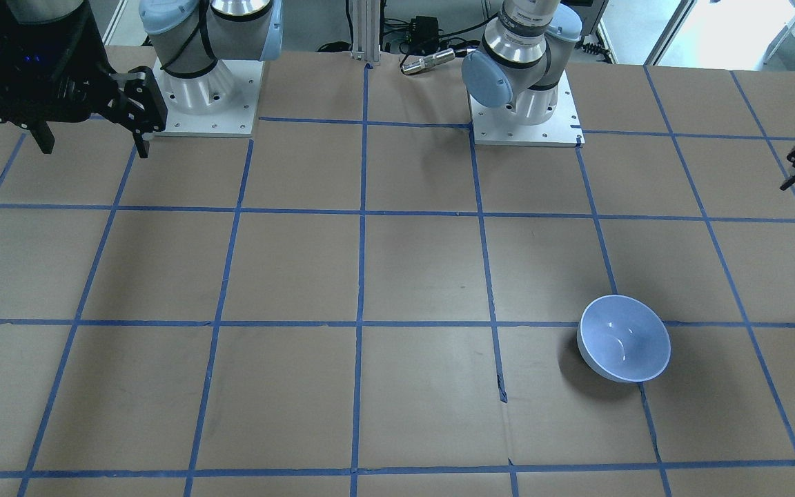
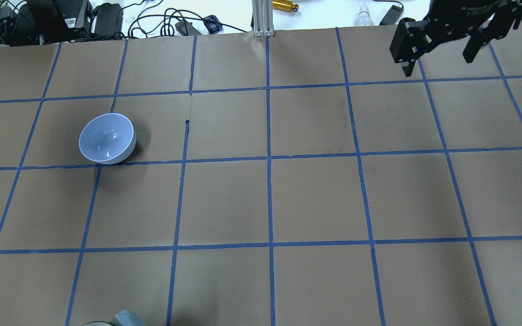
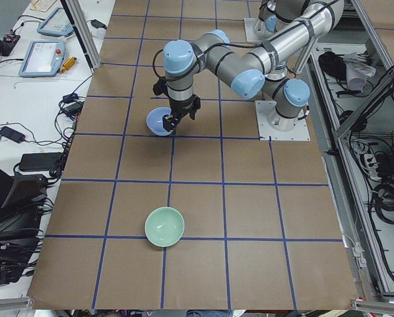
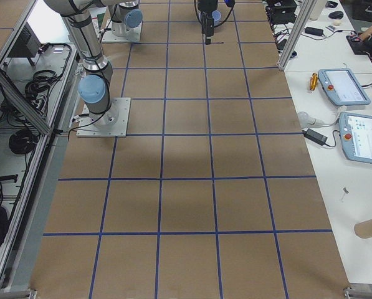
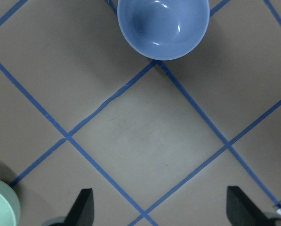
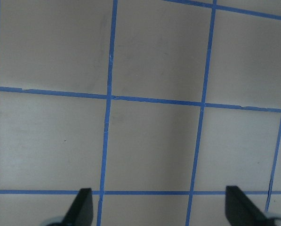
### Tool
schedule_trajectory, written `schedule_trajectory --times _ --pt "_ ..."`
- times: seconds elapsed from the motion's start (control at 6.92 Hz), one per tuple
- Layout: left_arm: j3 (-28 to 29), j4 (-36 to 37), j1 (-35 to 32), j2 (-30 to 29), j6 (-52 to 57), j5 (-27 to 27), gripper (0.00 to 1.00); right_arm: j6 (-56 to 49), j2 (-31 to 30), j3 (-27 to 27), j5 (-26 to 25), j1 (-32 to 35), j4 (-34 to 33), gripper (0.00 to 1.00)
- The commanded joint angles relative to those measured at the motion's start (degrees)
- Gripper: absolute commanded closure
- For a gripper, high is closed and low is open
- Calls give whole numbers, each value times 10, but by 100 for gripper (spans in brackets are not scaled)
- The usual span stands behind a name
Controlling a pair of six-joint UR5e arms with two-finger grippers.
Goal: Stack green bowl on blue bowl
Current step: 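Lower the left gripper onto the rim of the mint green bowl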
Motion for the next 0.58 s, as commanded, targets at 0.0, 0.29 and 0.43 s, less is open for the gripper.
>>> schedule_trajectory --times 0.0,0.29,0.43 --pt "2 83 54 -65 148 3 0 0 0 0 0 0 0 0" --pt "21 106 106 -133 281 6 0 0 0 0 0 0 0 0" --pt "32 137 126 -161 335 6 0 0 0 0 0 0 0 0"
